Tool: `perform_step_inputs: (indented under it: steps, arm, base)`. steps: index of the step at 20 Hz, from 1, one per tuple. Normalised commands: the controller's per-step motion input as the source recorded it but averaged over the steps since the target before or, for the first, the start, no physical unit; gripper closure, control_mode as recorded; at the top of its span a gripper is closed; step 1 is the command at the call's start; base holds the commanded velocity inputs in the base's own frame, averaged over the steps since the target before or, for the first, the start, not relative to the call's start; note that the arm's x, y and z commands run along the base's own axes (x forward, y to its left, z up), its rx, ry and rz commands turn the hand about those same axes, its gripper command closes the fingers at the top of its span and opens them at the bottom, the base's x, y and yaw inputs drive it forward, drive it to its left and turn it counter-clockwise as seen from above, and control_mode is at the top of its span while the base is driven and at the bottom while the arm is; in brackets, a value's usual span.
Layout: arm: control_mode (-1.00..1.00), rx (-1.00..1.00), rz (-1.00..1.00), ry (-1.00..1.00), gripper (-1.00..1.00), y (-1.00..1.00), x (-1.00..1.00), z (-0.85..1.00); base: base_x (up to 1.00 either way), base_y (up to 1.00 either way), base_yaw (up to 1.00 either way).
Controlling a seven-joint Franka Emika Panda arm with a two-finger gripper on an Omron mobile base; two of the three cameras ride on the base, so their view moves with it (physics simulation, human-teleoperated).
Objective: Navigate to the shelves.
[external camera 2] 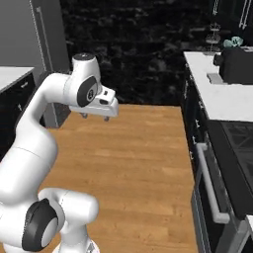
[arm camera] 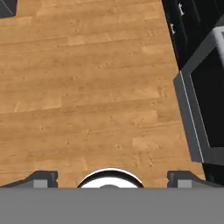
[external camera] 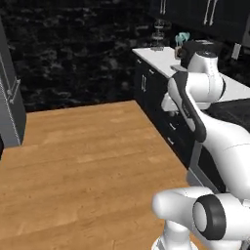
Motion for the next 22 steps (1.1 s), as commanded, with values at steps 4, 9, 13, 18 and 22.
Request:
perform_step_inputs:
  steps: [4, 9, 13, 18, 22]
  arm:
    - [1.0, 0.0, 0.0, 0.0, -1.0, 0.0, 0.0, 0.0]
    - [1.0, 0.0, 0.0, 0.0, -1.0, 0.0, 0.0, 0.0]
    - [1.0, 0.0, 0.0, 0.0, -1.0, 0.0, 0.0, 0.0]
    - [1.0, 0.0, 0.0, 0.0, -1.0, 0.0, 0.0, 0.0]
    - [1.0, 0.0, 0.0, 0.0, -1.0, 0.0, 0.0, 0.0]
  base:
    - [0.0, -0.18, 0.74]
    - [-0.01, -0.22, 0.76]
    - [0.0, -0.31, 0.72]
    - [0.0, -0.32, 0.68]
    - [0.1, -0.25, 0.67]
